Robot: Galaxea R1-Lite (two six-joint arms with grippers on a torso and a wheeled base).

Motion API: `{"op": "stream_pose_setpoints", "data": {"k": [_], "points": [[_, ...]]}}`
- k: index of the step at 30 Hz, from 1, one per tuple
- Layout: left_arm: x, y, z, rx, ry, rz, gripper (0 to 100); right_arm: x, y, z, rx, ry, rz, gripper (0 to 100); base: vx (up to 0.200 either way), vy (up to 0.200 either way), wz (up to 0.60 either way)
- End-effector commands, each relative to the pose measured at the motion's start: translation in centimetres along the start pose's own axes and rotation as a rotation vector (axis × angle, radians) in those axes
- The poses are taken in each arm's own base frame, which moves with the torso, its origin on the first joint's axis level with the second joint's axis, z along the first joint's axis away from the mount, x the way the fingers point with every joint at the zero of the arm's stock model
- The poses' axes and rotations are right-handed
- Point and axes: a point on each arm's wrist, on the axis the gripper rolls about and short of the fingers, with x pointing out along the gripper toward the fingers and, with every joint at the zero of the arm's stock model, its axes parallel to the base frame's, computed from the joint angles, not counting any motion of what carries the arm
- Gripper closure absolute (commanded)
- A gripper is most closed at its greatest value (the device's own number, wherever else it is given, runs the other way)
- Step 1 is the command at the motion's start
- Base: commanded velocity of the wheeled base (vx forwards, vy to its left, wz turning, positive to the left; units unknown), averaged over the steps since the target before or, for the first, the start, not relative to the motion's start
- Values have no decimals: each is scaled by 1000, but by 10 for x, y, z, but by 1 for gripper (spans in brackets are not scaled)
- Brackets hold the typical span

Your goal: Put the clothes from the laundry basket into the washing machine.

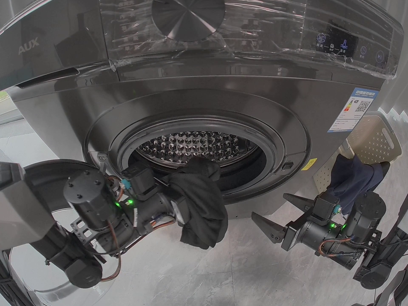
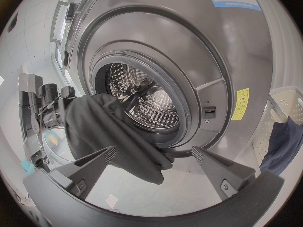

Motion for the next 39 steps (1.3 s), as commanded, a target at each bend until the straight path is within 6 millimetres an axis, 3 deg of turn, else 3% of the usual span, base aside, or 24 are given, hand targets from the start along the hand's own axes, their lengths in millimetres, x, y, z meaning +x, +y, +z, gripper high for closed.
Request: {"op": "stream_pose_setpoints", "data": {"k": [1, 7, 13, 19, 34, 39], "points": [[43, 12, -40, 6, 50, 20, 100, -2, 4, 1, 1, -2, 14, 0, 0, 0, 0], [67, 27, -53, 8, 25, 49, 100, -3, 4, 2, 2, -9, 17, 0, 0, 0, 0], [114, 49, -57, 14, -100, 98, 100, -4, 4, 3, 2, -9, 18, 0, 0, 0, 0], [146, 65, -72, 16, -136, 183, 100, -4, 4, 3, 0, -14, 19, 0, 0, 0, 0], [207, 121, -36, 28, -175, 360, 100, -4, 4, 2, 0, -6, 21, 0, 0, 0, 0], [213, 127, -29, 29, -183, 387, 100, -4, 4, 2, 0, -9, 21, 0, 0, 0, 0]]}}
